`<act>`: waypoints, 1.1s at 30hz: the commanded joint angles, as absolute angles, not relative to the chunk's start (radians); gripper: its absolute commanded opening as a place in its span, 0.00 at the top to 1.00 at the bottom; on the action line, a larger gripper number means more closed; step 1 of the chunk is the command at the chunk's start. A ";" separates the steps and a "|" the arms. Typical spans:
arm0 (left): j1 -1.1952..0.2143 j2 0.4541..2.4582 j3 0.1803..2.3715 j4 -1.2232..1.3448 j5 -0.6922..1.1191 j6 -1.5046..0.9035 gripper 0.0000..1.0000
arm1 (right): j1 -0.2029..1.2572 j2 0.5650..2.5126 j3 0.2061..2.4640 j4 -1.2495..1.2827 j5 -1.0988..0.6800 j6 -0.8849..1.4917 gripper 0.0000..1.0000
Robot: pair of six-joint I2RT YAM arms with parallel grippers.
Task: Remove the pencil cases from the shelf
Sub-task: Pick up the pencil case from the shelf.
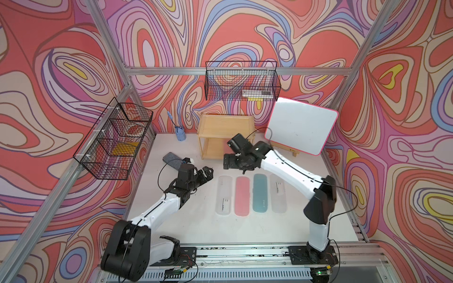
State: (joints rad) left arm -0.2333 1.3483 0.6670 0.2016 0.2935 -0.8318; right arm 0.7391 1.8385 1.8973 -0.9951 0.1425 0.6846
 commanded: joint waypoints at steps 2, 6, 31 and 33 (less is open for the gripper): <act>-0.207 1.568 0.819 0.429 0.628 -0.924 0.02 | 0.665 1.713 1.823 -0.993 0.223 0.623 0.02; -0.207 1.742 0.961 0.449 0.727 -0.979 0.01 | 0.626 1.647 1.772 -0.991 0.229 0.605 0.02; -0.238 2.051 1.171 0.377 0.679 -1.018 0.01 | 0.546 1.553 1.684 -0.965 0.222 0.563 0.02; -0.249 2.064 1.194 0.341 0.661 -1.009 0.01 | 0.542 1.551 1.684 -0.967 0.220 0.560 0.02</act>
